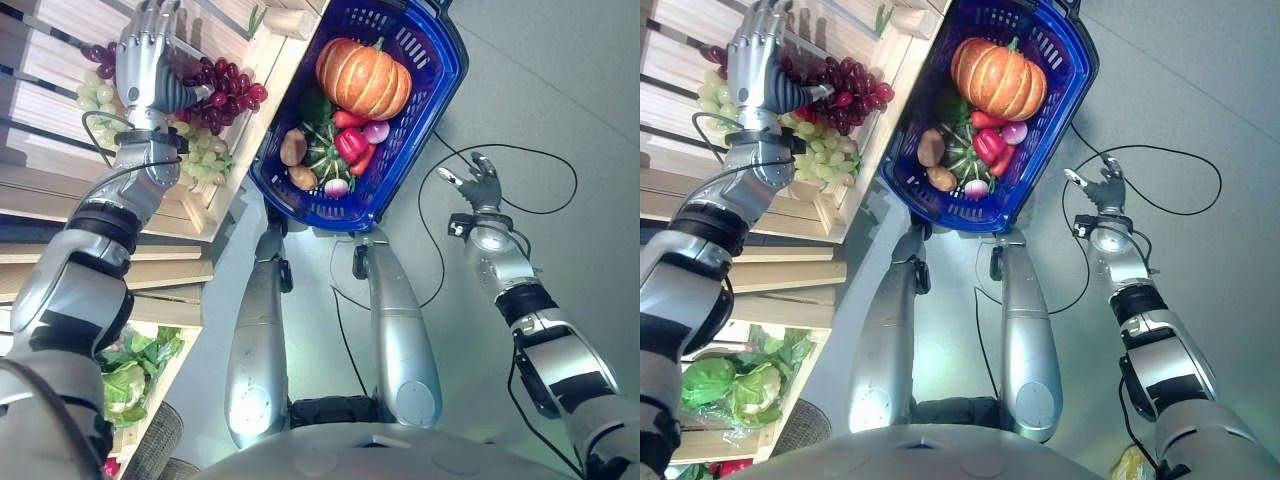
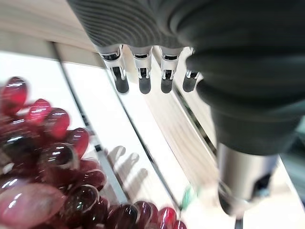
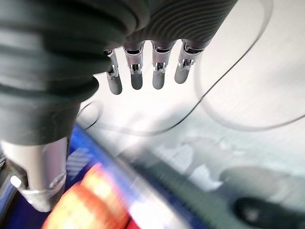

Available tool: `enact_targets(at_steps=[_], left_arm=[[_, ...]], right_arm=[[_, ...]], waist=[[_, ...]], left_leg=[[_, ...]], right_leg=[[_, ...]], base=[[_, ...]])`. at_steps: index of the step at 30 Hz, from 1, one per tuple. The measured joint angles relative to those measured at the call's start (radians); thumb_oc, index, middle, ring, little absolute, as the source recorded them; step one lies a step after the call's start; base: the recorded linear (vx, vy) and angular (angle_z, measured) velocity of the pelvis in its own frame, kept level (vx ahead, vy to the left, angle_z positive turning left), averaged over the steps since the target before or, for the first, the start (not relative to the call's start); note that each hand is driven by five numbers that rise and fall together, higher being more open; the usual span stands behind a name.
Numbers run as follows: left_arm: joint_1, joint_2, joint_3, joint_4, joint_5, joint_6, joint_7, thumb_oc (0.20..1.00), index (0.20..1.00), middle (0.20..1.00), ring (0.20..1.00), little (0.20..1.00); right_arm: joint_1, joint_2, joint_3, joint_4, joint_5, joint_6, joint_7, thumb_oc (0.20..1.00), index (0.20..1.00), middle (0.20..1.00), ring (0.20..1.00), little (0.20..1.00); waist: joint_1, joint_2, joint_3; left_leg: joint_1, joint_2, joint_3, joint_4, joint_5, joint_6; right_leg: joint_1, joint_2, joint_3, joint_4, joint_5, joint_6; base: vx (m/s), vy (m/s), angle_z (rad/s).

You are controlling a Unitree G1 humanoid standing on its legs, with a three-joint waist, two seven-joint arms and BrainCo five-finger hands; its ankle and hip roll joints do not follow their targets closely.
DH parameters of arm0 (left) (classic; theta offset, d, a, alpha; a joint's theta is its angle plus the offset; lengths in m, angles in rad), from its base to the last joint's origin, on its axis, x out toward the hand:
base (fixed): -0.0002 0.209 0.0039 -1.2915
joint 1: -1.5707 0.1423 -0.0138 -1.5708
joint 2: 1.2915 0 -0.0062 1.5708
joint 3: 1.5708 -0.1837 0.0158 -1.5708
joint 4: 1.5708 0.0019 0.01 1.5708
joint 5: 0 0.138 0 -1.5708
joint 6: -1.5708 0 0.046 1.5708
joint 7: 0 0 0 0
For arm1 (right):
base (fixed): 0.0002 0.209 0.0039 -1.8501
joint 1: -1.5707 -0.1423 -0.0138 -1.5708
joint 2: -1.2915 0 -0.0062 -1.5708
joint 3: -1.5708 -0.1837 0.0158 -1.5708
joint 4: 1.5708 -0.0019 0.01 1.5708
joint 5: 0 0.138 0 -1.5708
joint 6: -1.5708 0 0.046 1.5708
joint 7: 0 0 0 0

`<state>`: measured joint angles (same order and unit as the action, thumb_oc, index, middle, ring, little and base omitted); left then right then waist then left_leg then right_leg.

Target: Pick up fruits and vegetables into the basket

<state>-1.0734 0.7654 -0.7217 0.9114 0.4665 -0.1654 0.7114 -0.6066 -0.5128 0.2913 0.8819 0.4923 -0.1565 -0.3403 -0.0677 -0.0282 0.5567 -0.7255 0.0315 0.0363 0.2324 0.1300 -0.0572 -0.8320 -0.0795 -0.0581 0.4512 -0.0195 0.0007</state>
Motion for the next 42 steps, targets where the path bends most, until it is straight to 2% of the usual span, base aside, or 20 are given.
enact_targets(at_steps=[2,8,15,23,30,37,42], left_arm=[[-0.059,-0.001,-0.093,0.06,0.046,0.014,-0.028,1.0,1.0,1.0,1.0,1.0],[-0.09,-0.015,-0.18,0.132,0.085,0.035,-0.14,1.0,1.0,1.0,1.0,1.0],[-0.092,-0.059,-0.208,0.183,0.086,0.029,-0.292,1.0,1.0,1.0,1.0,1.0],[-0.128,-0.075,-0.207,0.214,0.087,0.061,-0.382,1.0,1.0,1.0,1.0,1.0],[-0.126,-0.093,-0.202,0.289,0.152,0.123,-0.324,1.0,1.0,1.0,1.0,1.0],[-0.126,-0.11,-0.181,0.3,0.234,0.201,-0.263,1.0,1.0,1.0,1.0,1.0],[-0.129,-0.125,-0.176,0.321,0.263,0.222,-0.254,1.0,1.0,1.0,1.0,1.0]], right_arm=[[-0.036,0.0,0.004,0.066,0.0,-0.01,0.015,1.0,1.0,1.0,1.0,1.0],[-0.103,-0.004,0.01,0.147,0.0,-0.018,0.031,1.0,1.0,1.0,1.0,1.0],[-0.129,-0.003,0.028,0.201,0.0,-0.018,0.046,1.0,1.0,1.0,1.0,1.0],[-0.162,-0.003,0.031,0.234,-0.001,-0.017,0.051,1.0,1.0,1.0,1.0,1.0],[-0.185,-0.003,0.038,0.254,-0.001,-0.02,0.05,1.0,1.0,1.0,1.0,1.0],[-0.194,-0.004,0.039,0.252,-0.001,-0.021,0.044,1.0,1.0,1.0,1.0,1.0],[-0.198,-0.003,0.041,0.252,-0.001,-0.028,0.042,1.0,1.0,1.0,1.0,1.0]], waist=[[-0.01,0.0,0.0],[-0.019,0.0,0.0],[-0.019,0.0,0.0],[-0.022,0.001,0.0],[-0.043,0.001,0.0],[-0.042,0.0,0.0],[-0.042,0.0,-0.001]], left_leg=[[0.0,0.0,0.002,-0.001,0.0,0.0],[-0.001,0.001,0.012,-0.001,0.002,0.006],[-0.005,0.001,0.012,-0.001,0.002,0.006],[-0.029,0.002,0.012,0.006,0.0,0.006],[-0.049,0.002,0.008,0.024,-0.014,0.009],[-0.083,0.004,-0.001,0.039,-0.017,0.007],[-0.096,0.004,-0.003,0.042,-0.017,0.007]], right_leg=[[-0.001,0.001,0.001,0.0,0.0,0.0],[-0.01,0.006,0.016,0.0,0.0,0.0],[-0.015,0.005,0.019,0.002,0.0,0.0],[-0.037,0.006,0.019,0.005,0.0,0.0],[-0.043,0.009,0.018,-0.001,0.004,-0.006],[-0.069,0.014,0.016,0.001,0.001,-0.002],[-0.079,0.015,0.015,0.002,0.002,-0.003]], base=[[0.0,0.01,-0.02],[0.01,0.022,-0.06],[0.0,0.0,0.0],[0.0,0.0,0.0],[0.0,-0.002,-0.01],[0.0,0.0,0.0],[0.0,0.0,0.0]])
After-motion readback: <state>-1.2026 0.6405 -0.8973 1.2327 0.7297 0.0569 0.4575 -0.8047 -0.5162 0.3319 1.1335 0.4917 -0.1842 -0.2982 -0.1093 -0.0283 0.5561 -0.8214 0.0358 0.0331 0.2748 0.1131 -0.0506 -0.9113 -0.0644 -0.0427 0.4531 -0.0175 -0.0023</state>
